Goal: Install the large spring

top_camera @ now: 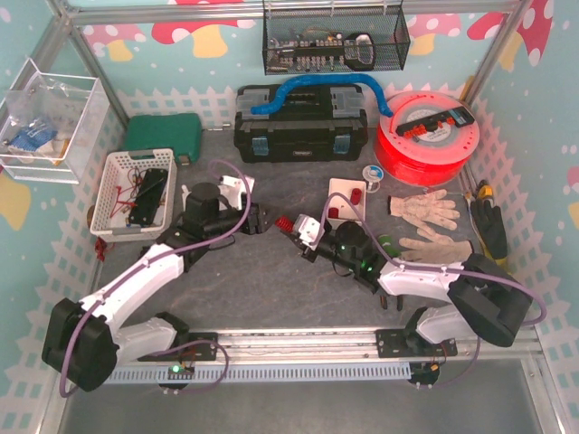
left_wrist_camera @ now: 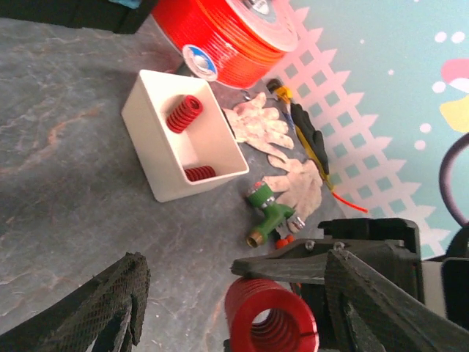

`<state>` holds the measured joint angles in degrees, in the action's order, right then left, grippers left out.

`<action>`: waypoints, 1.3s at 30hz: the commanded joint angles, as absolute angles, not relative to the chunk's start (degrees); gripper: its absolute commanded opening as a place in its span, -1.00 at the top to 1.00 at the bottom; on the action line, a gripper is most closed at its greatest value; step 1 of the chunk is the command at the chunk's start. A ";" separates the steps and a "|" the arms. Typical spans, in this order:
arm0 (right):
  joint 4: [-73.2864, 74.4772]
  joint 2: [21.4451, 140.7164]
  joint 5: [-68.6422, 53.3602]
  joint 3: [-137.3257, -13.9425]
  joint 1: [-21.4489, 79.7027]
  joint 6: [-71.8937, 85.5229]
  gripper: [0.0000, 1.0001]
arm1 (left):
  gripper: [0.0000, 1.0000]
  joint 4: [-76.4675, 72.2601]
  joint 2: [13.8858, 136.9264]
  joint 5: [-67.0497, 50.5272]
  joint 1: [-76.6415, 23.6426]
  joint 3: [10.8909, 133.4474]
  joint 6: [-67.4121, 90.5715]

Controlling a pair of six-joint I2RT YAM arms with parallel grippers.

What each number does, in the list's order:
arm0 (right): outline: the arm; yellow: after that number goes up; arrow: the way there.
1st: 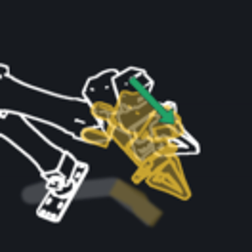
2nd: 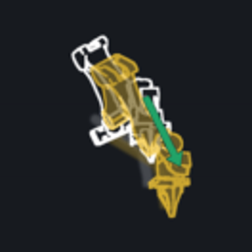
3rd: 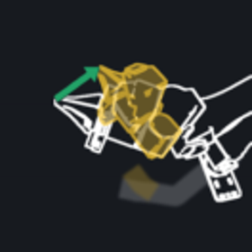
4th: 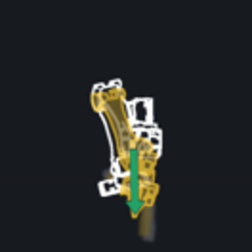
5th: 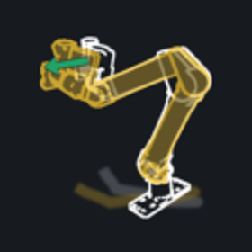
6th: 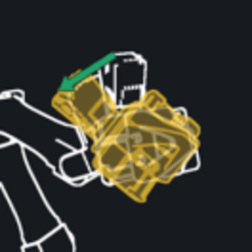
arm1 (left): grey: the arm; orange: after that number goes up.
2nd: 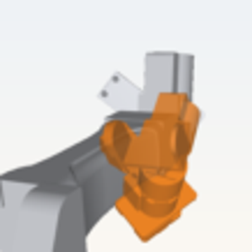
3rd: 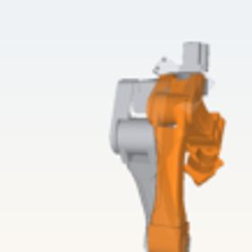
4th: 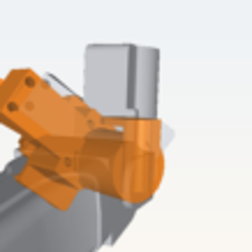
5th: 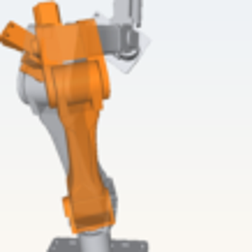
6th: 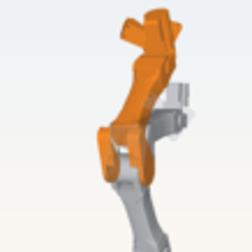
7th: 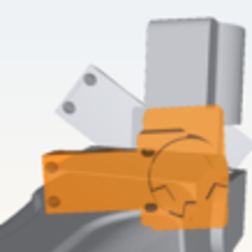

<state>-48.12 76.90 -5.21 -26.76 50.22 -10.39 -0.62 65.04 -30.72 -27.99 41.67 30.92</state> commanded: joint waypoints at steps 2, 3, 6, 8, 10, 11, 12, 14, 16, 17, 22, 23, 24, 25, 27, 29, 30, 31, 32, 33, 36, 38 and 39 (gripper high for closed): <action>-51.95 77.34 -4.65 -29.33 51.04 -12.21 1.00 | -0.35 0.22 65.85 -35.76 -28.19 43.77 29.85; -51.73 77.34 -4.29 -29.50 51.14 -12.10 1.00 | -0.35 0.18 66.17 -36.07 -28.32 43.84 29.84; -51.75 77.23 -3.34 -29.67 51.23 -11.79 1.00 | -0.35 0.26 66.82 -36.90 -28.64 43.86 29.71; -51.54 77.15 -2.57 -29.76 51.29 -11.44 1.00 | -0.33 0.26 67.12 -37.00 -28.74 43.75 29.79; -51.23 76.93 -1.90 -29.85 51.32 -11.29 1.00 | -0.29 0.26 67.27 -36.83 -28.74 43.61 29.79; -51.23 76.96 -1.45 -29.86 51.32 -11.24 1.00 | -0.26 0.26 67.43 -37.01 -28.74 43.67 29.82; -51.10 76.87 -1.11 -29.80 51.33 -11.23 1.00 | -0.23 0.26 67.61 -37.19 -28.74 43.75 29.87; -50.81 76.75 -0.83 -29.76 51.32 -11.41 1.00 | -0.16 0.26 67.88 -37.43 -28.73 43.98 29.88; -50.62 76.60 -0.93 -29.64 51.28 -11.40 1.00 | -0.09 0.26 68.06 -37.35 -28.80 44.18 29.88; -50.64 76.49 -1.15 -29.69 51.31 -11.38 1.00 | -0.04 0.24 68.22 -37.40 -28.83 44.33 29.88; -50.60 76.47 -2.57 -29.53 51.33 -11.02 1.00 | 0.28 0.20 69.22 -38.74 -29.00 44.99 29.88; -50.50 76.51 -2.89 -29.44 51.26 -11.02 1.00 | 0.37 0.18 69.37 -38.76 -29.08 45.08 29.96; -50.46 76.56 -3.09 -29.38 51.32 -10.93 1.00 | 0.45 0.18 69.43 -38.76 -29.17 45.09 30.05; -50.52 76.55 -2.98 -29.35 51.33 -10.67 1.00 | 0.55 0.18 69.51 -38.83 -29.15 45.17 30.12; -50.00 76.51 -2.31 -29.34 51.33 -10.16 0.84 | 0.73 0.18 69.55 -38.58 -29.16 45.34 30.15; -48.00 76.13 -1.84 -29.93 51.32 -9.67 0.54 | 0.84 0.26 69.40 -37.22 -29.18 45.50 30.30; -46.35 75.87 -1.50 -30.42 51.33 -9.24 0.35 | 0.86 0.38 69.21 -36.05 -29.10 45.60 30.25; -44.81 75.45 -1.03 -30.87 51.33 -8.71 0.12 | 0.88 0.62 68.99 -34.74 -28.91 45.80 30.24; -42.87 74.96 -0.63 -31.23 51.33 -8.23 -0.09 | 0.89 1.04 68.87 -33.01 -28.64 46.08 30.11; -41.03 74.16 -0.17 -31.48 51.28 -7.80 -0.27 | 0.91 1.57 68.74 -31.16 -28.28 46.51 29.97; -35.92 71.13 3.75 -31.54 51.31 -6.31 -0.56 | 0.93 4.13 68.86 -23.72 -26.93 48.15 28.86; -32.90 68.83 8.59 -31.23 51.28 -5.39 -0.66 | 0.95 5.70 69.18 -17.86 -25.65 49.09 27.93; -31.74 67.92 12.60 -31.08 51.23 -4.30 -0.73 | 0.96 6.29 69.42 -15.36 -24.87 49.43 27.57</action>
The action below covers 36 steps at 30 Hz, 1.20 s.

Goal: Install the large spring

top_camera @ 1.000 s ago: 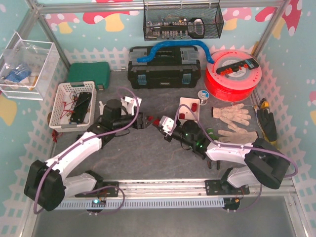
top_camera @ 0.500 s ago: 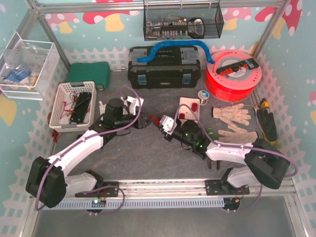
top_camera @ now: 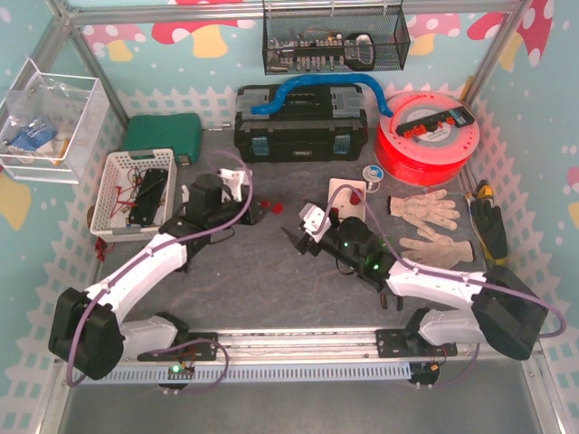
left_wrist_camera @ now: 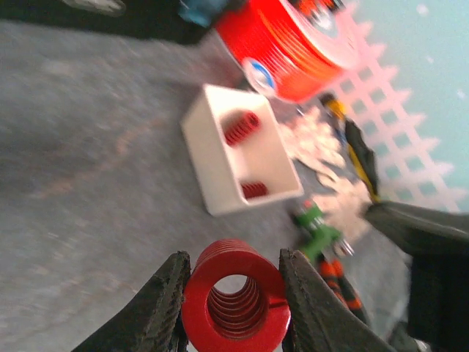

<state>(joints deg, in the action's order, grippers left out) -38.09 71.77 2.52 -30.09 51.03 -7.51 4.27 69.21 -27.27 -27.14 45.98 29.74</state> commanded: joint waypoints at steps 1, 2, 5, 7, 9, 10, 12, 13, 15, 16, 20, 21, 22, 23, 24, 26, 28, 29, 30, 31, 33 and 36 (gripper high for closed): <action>-30.48 67.30 16.70 -31.10 51.20 -1.75 -0.77 | 0.98 7.09 69.65 -12.75 -24.27 49.81 27.25; -29.20 66.97 19.67 -31.23 51.07 -0.21 -0.83 | 0.99 7.65 70.08 -10.48 -22.84 50.17 26.99; -26.24 66.66 24.38 -31.00 51.02 3.04 -0.97 | 0.99 9.02 71.56 -3.14 -19.71 51.43 26.30; -26.47 66.66 27.78 -29.98 51.06 4.69 -0.97 | 0.99 9.73 73.03 1.39 -18.18 52.58 25.35; -27.99 66.47 30.52 -28.54 51.00 5.63 -0.97 | 0.99 10.72 75.13 5.98 -16.75 54.27 24.31; -28.67 66.38 31.45 -27.99 50.94 6.03 -0.97 | 0.99 11.33 76.63 7.52 -16.21 55.50 23.65; -29.11 66.27 32.34 -27.47 50.81 6.48 -0.97 | 1.00 12.47 80.02 11.88 -15.68 58.09 22.49; -29.11 66.29 32.51 -27.36 50.73 6.66 -0.97 | 1.00 13.19 81.80 13.64 -15.65 60.05 22.08; -29.39 66.60 32.45 -27.02 50.56 6.68 -0.97 | 1.00 14.14 84.74 16.27 -15.64 62.24 21.94; -29.57 66.88 32.43 -26.91 50.54 6.68 -0.97 | 1.00 14.10 85.90 16.82 -15.64 63.00 21.85; -29.63 68.80 32.93 -27.03 50.32 6.77 -0.97 | 1.00 14.74 90.47 18.19 -15.64 66.12 21.45; -29.62 69.31 33.27 -27.16 50.29 6.83 -0.97 | 1.00 14.72 91.20 18.41 -15.64 66.56 21.45; -29.62 69.77 33.57 -27.40 50.35 6.90 -0.97 | 1.00 14.72 91.94 18.30 -15.62 67.00 21.47; -29.61 70.10 33.79 -27.53 50.36 7.01 -0.97 | 1.00 14.69 92.58 17.79 -15.64 67.36 21.52; -29.58 70.32 33.76 -27.64 50.34 7.04 -0.97 | 1.00 14.67 93.22 17.02 -15.64 67.74 21.47; -29.57 70.72 33.51 -27.93 50.34 6.95 -0.97 | 0.99 14.70 94.00 16.04 -15.64 68.23 21.27; -29.54 70.98 33.42 -28.10 50.36 6.89 -0.97 | 0.98 14.63 94.56 16.81 -15.58 68.37 21.11; -29.61 71.05 33.40 -28.05 50.36 6.86 -0.97 | 0.98 14.65 94.91 17.16 -15.56 68.54 20.96; -29.60 71.16 33.41 -28.04 50.32 6.90 -0.97 | 0.98 14.64 95.48 17.17 -15.56 68.74 20.88; -29.56 71.13 33.40 -28.08 50.36 6.80 -0.97 | 0.97 14.63 95.90 17.08 -15.56 69.00 20.81; -29.55 71.19 33.62 -28.12 50.36 6.69 -0.97 | 0.97 14.60 96.61 16.96 -15.56 69.48 20.94; -29.53 70.94 33.75 -28.04 50.36 6.51 -0.97 | 0.96 14.50 97.85 16.88 -15.56 70.20 21.03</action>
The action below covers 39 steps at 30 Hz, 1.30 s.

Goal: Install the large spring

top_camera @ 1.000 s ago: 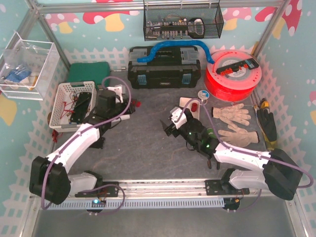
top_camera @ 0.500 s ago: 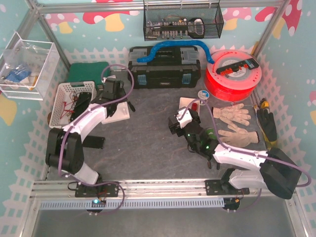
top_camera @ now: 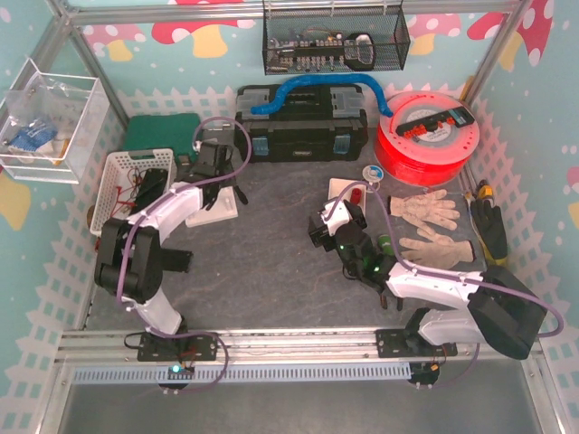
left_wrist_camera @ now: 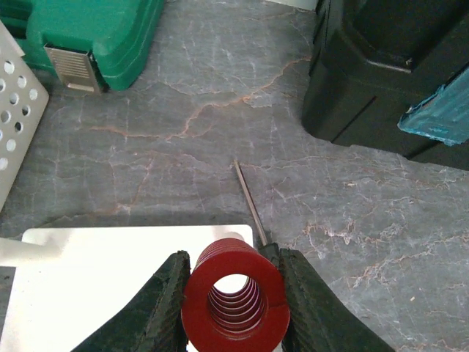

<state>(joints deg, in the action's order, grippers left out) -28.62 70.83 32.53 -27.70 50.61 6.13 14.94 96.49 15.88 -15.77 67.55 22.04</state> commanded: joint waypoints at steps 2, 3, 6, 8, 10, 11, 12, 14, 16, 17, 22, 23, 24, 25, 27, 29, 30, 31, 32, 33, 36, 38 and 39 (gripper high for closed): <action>-29.60 70.68 33.76 -27.93 50.32 6.43 -0.97 | 0.96 14.49 98.76 16.80 -15.56 70.75 21.00; -29.56 70.63 33.75 -27.95 50.33 6.34 -0.97 | 0.95 14.42 99.07 16.76 -15.57 71.03 21.08; -29.51 70.54 33.66 -27.95 50.34 6.25 -0.97 | 0.94 14.38 100.18 16.65 -15.56 71.53 21.09; -29.45 70.47 33.61 -27.90 50.32 6.24 -0.97 | 0.93 14.31 100.88 17.01 -15.56 71.71 21.22; -29.44 70.35 33.35 -27.86 50.31 6.20 -0.97 | 0.91 14.23 101.63 17.41 -15.56 71.85 21.01; -29.47 70.38 32.73 -27.94 50.28 5.94 -0.97 | 0.90 14.16 102.07 17.67 -15.56 71.93 21.01; -29.45 70.46 32.00 -28.07 50.29 5.80 -0.97 | 0.88 14.15 102.49 17.81 -15.51 72.04 21.01; -29.44 70.69 30.71 -28.25 50.31 5.74 -0.97 | 0.86 14.12 103.38 18.05 -15.47 72.23 21.01; -29.32 70.77 30.12 -28.36 50.35 5.68 -0.97 | 0.83 13.89 104.12 18.02 -15.47 72.26 20.94; -29.37 70.84 30.12 -28.37 50.29 5.63 -0.97 | 0.82 13.71 104.48 18.02 -15.47 72.25 20.80; -29.28 71.23 30.25 -28.54 50.29 5.45 -0.97 | 0.79 13.04 106.09 18.05 -15.47 72.16 20.99; -29.25 71.22 30.27 -28.52 50.30 5.52 -0.97 | 0.77 12.87 106.35 18.02 -15.47 72.21 21.07; -29.23 71.23 30.23 -28.55 50.28 5.48 -0.97 | 0.74 12.84 106.62 18.14 -15.47 72.24 21.16; -29.22 71.16 30.13 -28.54 50.28 5.45 -0.97 | 0.70 12.71 106.88 18.30 -15.47 72.25 21.29; -29.25 71.11 30.09 -28.52 50.28 5.49 -0.97 | 0.64 12.58 107.46 18.30 -15.32 72.25 21.58; -29.06 71.08 30.17 -28.56 50.27 5.46 -0.97 | 0.57 12.55 107.95 17.91 -15.16 72.33 21.99; -28.99 71.02 30.27 -28.56 50.28 5.57 -0.97 | 0.51 12.57 108.20 17.66 -15.12 72.26 22.23; -28.94 71.02 30.30 -28.59 50.27 5.59 -0.97 | 0.44 12.56 108.38 17.45 -15.12 72.25 22.36; -28.79 70.96 30.38 -28.62 50.28 5.59 -0.97 | 0.39 12.57 108.57 17.29 -15.12 72.25 22.38; -28.76 70.93 30.47 -28.65 50.25 5.73 -0.97 | 0.35 12.57 108.62 17.16 -15.12 72.20 22.38; -28.66 70.88 30.49 -28.65 50.30 5.87 -0.97 | 0.22 12.52 108.27 17.14 -15.03 72.01 22.49; -28.45 70.82 30.37 -28.73 50.27 6.18 -0.97 | 0.08 12.63 107.63 16.93 -15.01 71.83 22.40; -28.40 70.72 30.25 -28.81 50.27 6.35 -0.97 | 0.01 12.64 107.28 16.82 -14.95 71.74 22.34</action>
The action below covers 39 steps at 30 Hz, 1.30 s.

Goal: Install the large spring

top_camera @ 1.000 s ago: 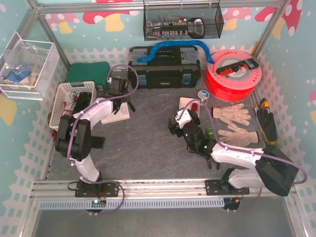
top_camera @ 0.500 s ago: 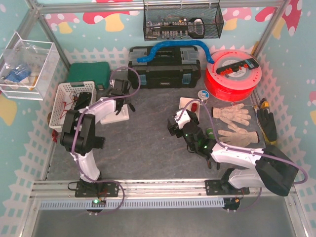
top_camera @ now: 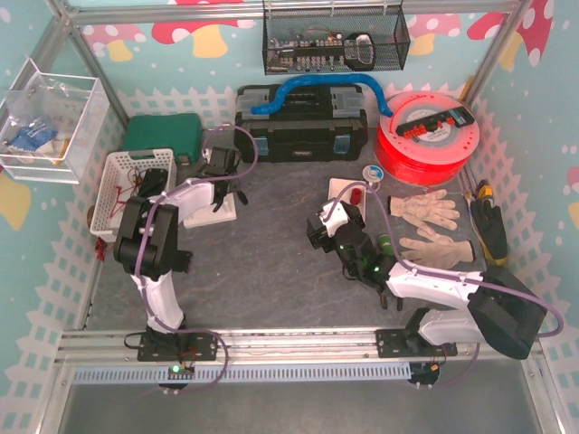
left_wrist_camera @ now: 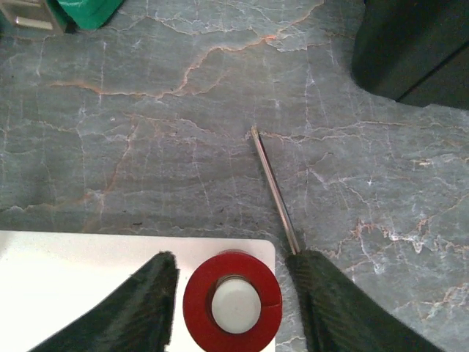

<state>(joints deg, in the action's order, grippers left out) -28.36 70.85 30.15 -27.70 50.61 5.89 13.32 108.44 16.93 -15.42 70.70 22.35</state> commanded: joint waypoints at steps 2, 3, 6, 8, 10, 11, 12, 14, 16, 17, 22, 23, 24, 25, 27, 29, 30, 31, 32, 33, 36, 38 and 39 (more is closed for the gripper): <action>-28.18 70.66 30.43 -28.83 50.27 6.88 -0.97 | -0.12 12.93 106.22 16.50 -14.85 71.63 22.44; -28.15 70.56 30.82 -28.83 50.23 7.36 -0.97 | -0.17 13.08 105.46 16.19 -14.85 71.55 22.55; -26.84 70.00 31.74 -29.38 50.00 10.56 -0.96 | -0.26 13.58 102.30 14.63 -14.85 71.01 23.13; -23.08 69.69 31.29 -31.39 49.13 14.07 -0.95 | -0.32 13.54 99.22 13.26 -14.86 70.13 23.76; -18.21 69.83 30.38 -34.27 47.99 17.82 -0.95 | -0.36 13.21 96.10 11.40 -14.86 68.95 24.17; -15.87 70.14 29.92 -35.90 47.58 18.67 -0.95 | -0.39 12.62 94.48 9.86 -14.85 68.09 23.72; -13.71 70.59 29.48 -37.74 47.18 19.24 -0.95 | -0.41 11.65 92.75 7.56 -14.88 67.06 23.39; -9.91 71.83 28.54 -40.09 46.03 21.01 -0.95 | -0.44 9.54 88.81 3.32 -14.85 63.93 23.90; -5.99 73.32 26.42 -42.44 44.04 23.91 -0.91 | -0.48 6.88 84.87 -0.28 -15.02 59.65 25.40; -3.79 74.07 25.07 -43.61 42.55 25.68 -0.88 | -0.51 5.23 83.02 -2.07 -15.14 57.41 26.30; 3.12 77.43 18.60 -47.15 34.29 31.75 -0.59 | -0.78 -3.35 73.26 -6.98 -17.17 45.55 29.22; 4.09 78.05 19.42 -47.68 33.27 32.53 -0.51 | -0.83 -4.43 71.77 -6.90 -17.90 43.72 29.23; 4.77 78.57 20.63 -48.23 32.50 33.08 -0.40 | -0.88 -5.28 70.35 -6.25 -18.66 41.94 28.87; 5.30 79.24 21.53 -48.71 31.85 33.67 -0.29 | -0.96 -6.06 69.19 -4.87 -19.52 40.40 28.71; 5.90 80.70 22.55 -49.95 30.36 34.91 -0.16 | -0.98 -8.37 66.99 -2.95 -21.49 37.57 27.98; 6.35 82.92 22.82 -51.66 28.89 35.01 -0.12 | -0.98 -10.54 65.51 -0.56 -23.46 35.30 27.07; 6.81 84.43 22.19 -52.97 28.03 33.87 -0.11 | -0.98 -11.58 65.02 0.29 -24.41 34.37 26.50; 7.39 86.05 20.79 -54.65 26.89 32.03 -0.10 | -0.98 -12.60 64.55 0.98 -25.64 33.45 26.04; 8.05 87.69 19.14 -57.12 25.99 29.69 -0.08 | -0.98 -13.80 64.21 1.39 -26.16 32.53 25.81; 8.75 89.31 17.65 -58.72 25.36 26.77 -0.05 | -0.98 -14.85 63.90 1.47 -26.34 31.65 25.73; 11.44 94.18 16.36 -63.86 24.09 21.79 0.04 | -0.98 -18.53 63.17 1.15 -26.45 28.50 25.37; 13.91 97.41 17.14 -67.04 23.58 19.70 0.08 | -0.98 -20.25 62.94 1.44 -26.46 27.04 24.73; 14.98 98.86 17.15 -68.53 23.36 18.89 0.09 | -0.98 -20.86 62.85 1.75 -26.46 26.60 24.44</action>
